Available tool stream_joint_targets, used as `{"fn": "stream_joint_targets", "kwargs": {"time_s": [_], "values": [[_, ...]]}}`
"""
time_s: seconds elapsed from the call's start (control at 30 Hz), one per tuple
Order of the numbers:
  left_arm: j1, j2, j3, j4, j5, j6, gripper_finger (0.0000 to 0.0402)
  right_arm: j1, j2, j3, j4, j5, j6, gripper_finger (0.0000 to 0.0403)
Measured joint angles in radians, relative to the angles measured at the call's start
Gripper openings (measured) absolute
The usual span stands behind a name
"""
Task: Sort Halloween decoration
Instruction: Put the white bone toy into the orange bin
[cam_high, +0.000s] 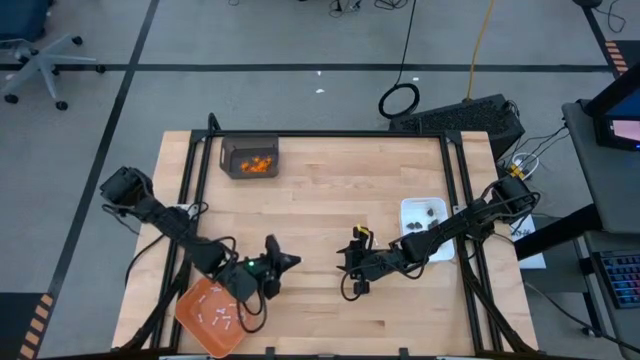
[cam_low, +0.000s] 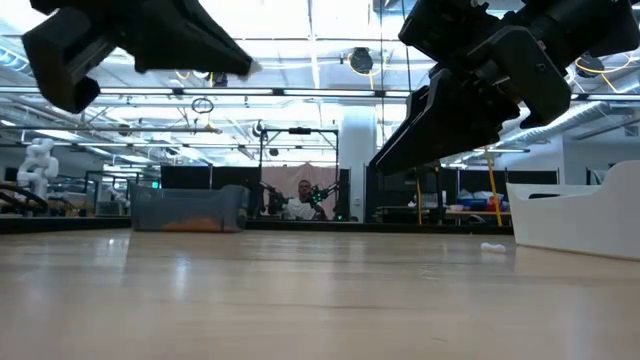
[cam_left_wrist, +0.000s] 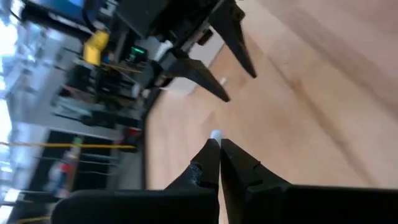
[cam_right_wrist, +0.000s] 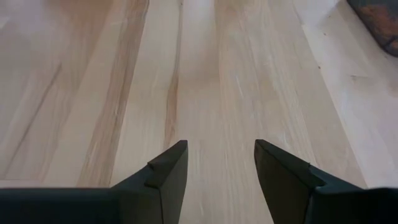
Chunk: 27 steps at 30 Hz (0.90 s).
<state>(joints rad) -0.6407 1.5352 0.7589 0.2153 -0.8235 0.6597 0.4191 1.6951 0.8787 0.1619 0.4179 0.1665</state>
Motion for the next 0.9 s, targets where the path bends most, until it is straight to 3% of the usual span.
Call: {"fn": "stream_joint_targets", "kwargs": {"time_s": [0.3,0.73,0.9], "values": [[-0.08,0.0,0.034,0.003,-0.147,0.218,0.0004,0.0,0.0,0.0,0.025,0.0,0.004,0.0171],[-0.15,0.0,0.054,0.008,-0.23,0.209,0.0004,0.0,0.0,0.0,0.048,0.0,0.004,0.0171],[-0.168,0.0,0.054,0.01,-0.25,0.136,0.0004,0.0,0.0,0.0,0.051,0.0,0.005,0.0171]]}}
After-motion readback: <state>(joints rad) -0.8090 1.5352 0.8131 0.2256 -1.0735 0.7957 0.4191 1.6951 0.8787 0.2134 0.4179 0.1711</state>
